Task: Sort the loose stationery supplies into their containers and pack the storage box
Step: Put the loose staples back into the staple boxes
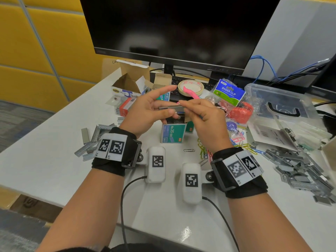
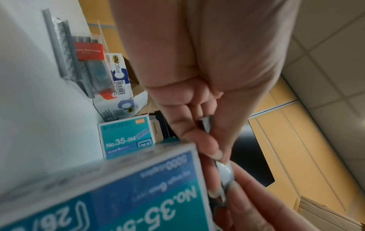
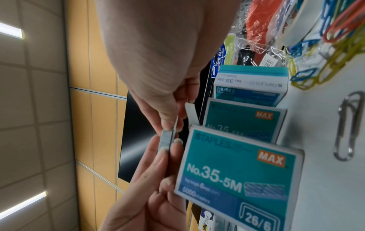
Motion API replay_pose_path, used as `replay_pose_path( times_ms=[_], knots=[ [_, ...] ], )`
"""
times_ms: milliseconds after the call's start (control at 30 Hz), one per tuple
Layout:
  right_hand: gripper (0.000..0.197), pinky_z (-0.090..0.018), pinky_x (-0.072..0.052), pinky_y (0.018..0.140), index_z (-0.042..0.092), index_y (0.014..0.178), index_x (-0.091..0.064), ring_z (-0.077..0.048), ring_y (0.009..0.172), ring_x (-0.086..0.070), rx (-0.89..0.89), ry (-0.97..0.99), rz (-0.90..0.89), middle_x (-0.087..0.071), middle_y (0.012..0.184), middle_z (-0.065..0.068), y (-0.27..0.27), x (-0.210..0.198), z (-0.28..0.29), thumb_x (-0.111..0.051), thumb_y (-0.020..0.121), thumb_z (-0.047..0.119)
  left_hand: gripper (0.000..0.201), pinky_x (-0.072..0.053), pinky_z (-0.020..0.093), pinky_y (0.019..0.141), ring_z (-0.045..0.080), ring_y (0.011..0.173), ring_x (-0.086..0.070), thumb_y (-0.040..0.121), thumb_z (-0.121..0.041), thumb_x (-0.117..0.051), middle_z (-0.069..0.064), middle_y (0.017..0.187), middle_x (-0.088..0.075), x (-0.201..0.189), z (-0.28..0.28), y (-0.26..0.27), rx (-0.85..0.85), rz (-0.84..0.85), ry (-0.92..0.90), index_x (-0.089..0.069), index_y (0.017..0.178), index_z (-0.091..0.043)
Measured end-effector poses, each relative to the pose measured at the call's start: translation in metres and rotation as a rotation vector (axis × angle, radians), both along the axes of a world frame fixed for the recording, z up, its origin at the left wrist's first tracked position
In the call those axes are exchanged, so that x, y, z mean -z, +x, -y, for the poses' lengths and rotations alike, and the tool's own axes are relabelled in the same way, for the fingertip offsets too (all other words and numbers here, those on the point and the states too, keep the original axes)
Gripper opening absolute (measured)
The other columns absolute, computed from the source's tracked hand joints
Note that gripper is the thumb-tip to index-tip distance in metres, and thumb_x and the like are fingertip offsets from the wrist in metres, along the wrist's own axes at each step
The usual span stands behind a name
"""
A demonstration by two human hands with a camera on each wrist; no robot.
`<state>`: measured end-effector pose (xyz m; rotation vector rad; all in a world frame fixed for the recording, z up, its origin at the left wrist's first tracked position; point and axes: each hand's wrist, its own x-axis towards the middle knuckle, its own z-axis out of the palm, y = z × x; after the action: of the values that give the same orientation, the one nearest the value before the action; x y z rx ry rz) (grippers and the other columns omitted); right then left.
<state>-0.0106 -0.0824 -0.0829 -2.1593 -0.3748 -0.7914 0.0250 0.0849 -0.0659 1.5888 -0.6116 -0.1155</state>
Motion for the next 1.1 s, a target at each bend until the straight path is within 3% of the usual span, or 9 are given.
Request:
replay_pose_path(
  times_ms=[100,233,367,533,667,867,933,1000,1100],
  knots=[
    [0.027,-0.016,-0.043,0.084,0.012,0.111,-0.069,-0.011,0.096,-0.054,0.025,0.004,-0.003,-0.066,0.103,-0.006,0.000,0.000,0.000,-0.055,0.088,0.010,0.069,-0.054,0.019,0.061,0.011,0.082,-0.070,0.088,0.004,-0.054,-0.001,0.103,-0.069,-0.001,0.002,-0.002,0.027,-0.032,-0.010,-0.025,0.140,-0.030],
    [0.023,-0.017,-0.038,0.086,0.016,0.106,-0.072,-0.017,0.099,-0.056,0.069,-0.001,0.022,-0.067,0.102,-0.001,0.002,0.001,0.001,-0.059,0.087,0.014,0.086,-0.055,0.021,0.064,0.012,0.080,-0.070,0.091,0.004,-0.050,0.000,0.117,-0.058,-0.002,0.005,-0.003,0.061,-0.042,-0.019,0.003,0.148,-0.030],
    [0.020,-0.009,-0.030,0.081,0.018,0.103,-0.073,-0.017,0.097,-0.052,0.083,-0.040,0.028,-0.070,0.099,0.003,0.001,0.001,0.000,-0.060,0.087,0.017,0.089,-0.055,0.021,0.065,0.010,0.080,-0.069,0.091,0.005,-0.049,-0.006,0.118,-0.051,-0.001,0.005,-0.001,0.062,-0.049,-0.022,0.008,0.147,-0.033],
    [0.021,-0.004,-0.028,0.080,0.019,0.103,-0.073,-0.017,0.094,-0.051,0.051,-0.017,0.017,-0.066,0.091,0.006,0.000,0.001,0.000,-0.061,0.085,0.020,0.081,-0.055,0.023,0.071,0.013,0.094,-0.065,0.087,0.005,-0.056,-0.001,0.122,-0.049,0.001,0.003,0.002,0.023,-0.041,-0.034,-0.013,0.143,-0.034],
    [0.017,-0.007,-0.030,0.078,0.017,0.099,-0.074,-0.018,0.092,-0.051,0.107,0.040,-0.016,-0.066,0.089,0.003,0.001,0.001,0.004,-0.065,0.085,0.016,0.079,-0.051,0.022,0.083,0.007,0.105,-0.051,0.069,-0.017,-0.077,-0.007,0.119,-0.046,0.003,-0.003,0.005,-0.054,0.062,0.104,-0.034,0.133,-0.035],
    [0.016,-0.012,-0.035,0.076,0.015,0.099,-0.074,-0.009,0.086,-0.049,0.131,0.094,-0.044,-0.062,0.085,0.003,-0.002,-0.001,0.004,-0.067,0.084,0.016,0.082,-0.032,0.028,0.103,0.012,0.131,-0.031,0.070,-0.022,-0.080,-0.004,0.146,-0.028,0.007,-0.007,0.009,-0.118,0.124,0.366,-0.033,0.134,-0.042],
    [0.017,-0.011,-0.039,0.073,0.014,0.100,-0.073,-0.001,0.080,-0.050,0.137,0.145,-0.041,-0.063,0.086,0.001,-0.001,-0.002,0.004,-0.067,0.084,0.015,0.086,-0.032,0.033,0.106,0.011,0.132,-0.030,0.065,-0.032,-0.084,-0.007,0.148,-0.029,0.007,-0.013,0.009,-0.061,0.035,0.422,-0.035,0.134,-0.046],
    [0.018,-0.011,-0.044,0.071,0.014,0.102,-0.072,0.005,0.078,-0.053,0.133,0.204,-0.031,-0.063,0.088,0.001,-0.001,-0.002,0.005,-0.067,0.084,0.014,0.076,-0.039,0.038,0.106,0.010,0.126,-0.042,0.063,-0.036,-0.084,-0.010,0.138,-0.043,0.007,-0.017,0.009,0.015,-0.049,0.435,-0.043,0.125,-0.051],
    [0.016,-0.012,-0.048,0.071,0.014,0.100,-0.072,0.003,0.078,-0.057,0.128,0.234,-0.024,-0.065,0.089,0.000,0.000,-0.002,0.006,-0.068,0.084,0.012,0.061,-0.047,0.039,0.098,0.009,0.109,-0.055,0.061,-0.041,-0.084,-0.010,0.116,-0.059,0.009,-0.014,0.007,0.008,-0.063,0.452,-0.054,0.114,-0.040]
  ],
)
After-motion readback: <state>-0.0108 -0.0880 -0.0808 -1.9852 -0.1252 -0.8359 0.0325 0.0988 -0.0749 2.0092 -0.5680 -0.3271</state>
